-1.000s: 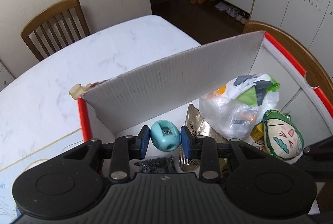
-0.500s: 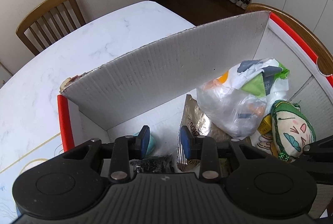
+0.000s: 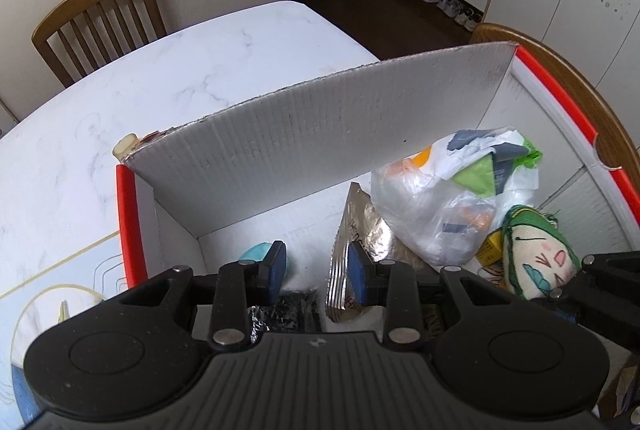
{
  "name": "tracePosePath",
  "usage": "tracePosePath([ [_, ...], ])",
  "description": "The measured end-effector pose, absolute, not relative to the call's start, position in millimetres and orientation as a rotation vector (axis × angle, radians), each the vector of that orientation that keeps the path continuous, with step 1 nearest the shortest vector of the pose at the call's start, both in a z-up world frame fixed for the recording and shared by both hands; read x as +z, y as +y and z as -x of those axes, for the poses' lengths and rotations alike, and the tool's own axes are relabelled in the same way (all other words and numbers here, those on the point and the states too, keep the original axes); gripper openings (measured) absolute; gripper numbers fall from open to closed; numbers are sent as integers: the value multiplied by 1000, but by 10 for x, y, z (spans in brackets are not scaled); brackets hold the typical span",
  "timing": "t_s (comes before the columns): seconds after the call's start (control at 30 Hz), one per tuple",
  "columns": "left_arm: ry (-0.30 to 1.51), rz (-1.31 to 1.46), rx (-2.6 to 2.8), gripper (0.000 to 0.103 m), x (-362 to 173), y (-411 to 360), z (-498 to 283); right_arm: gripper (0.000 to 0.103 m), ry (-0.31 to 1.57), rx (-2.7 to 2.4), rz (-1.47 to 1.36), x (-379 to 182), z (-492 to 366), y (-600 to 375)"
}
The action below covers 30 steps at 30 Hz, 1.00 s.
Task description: Organize objects
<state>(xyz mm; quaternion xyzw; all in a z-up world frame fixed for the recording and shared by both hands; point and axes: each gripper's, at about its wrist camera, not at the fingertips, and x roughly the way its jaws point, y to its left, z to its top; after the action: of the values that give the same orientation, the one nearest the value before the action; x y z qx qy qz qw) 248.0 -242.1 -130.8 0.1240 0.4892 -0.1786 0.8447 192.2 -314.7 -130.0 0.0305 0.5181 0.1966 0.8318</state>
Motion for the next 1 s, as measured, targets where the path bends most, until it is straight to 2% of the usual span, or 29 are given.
tracePosePath([
  [0.07, 1026, -256, -381, 33, -1279, -2407, -2480, 63, 1093, 421, -70, -1270, -1903, -3158],
  [0.13, 1015, -247, -383, 45, -1241, -2391, -2466, 66, 1086, 419, -77, -1232, -1883, -3193],
  [0.2, 995, -237, -389, 52, -1188, -2380, -2439, 67, 1078, 418, -78, -1195, -1860, -3213],
  [0.57, 934, -202, -413, 53, -882, -2289, -2250, 75, 1012, 392, -83, -953, -1818, -3337],
  [0.63, 921, -190, -416, 58, -830, -2265, -2188, 76, 1003, 390, -91, -900, -1794, -3366],
  [0.83, 885, -151, -435, 58, -652, -2167, -2018, 78, 956, 381, -90, -770, -1696, -3419],
  [0.87, 877, -150, -437, 59, -624, -2155, -1984, 79, 945, 380, -88, -746, -1671, -3425],
  [0.93, 862, -142, -446, 68, -565, -2129, -1924, 79, 926, 378, -87, -708, -1638, -3430],
  [1.0, 848, -134, -452, 69, -503, -2099, -1862, 80, 906, 379, -92, -664, -1597, -3440],
])
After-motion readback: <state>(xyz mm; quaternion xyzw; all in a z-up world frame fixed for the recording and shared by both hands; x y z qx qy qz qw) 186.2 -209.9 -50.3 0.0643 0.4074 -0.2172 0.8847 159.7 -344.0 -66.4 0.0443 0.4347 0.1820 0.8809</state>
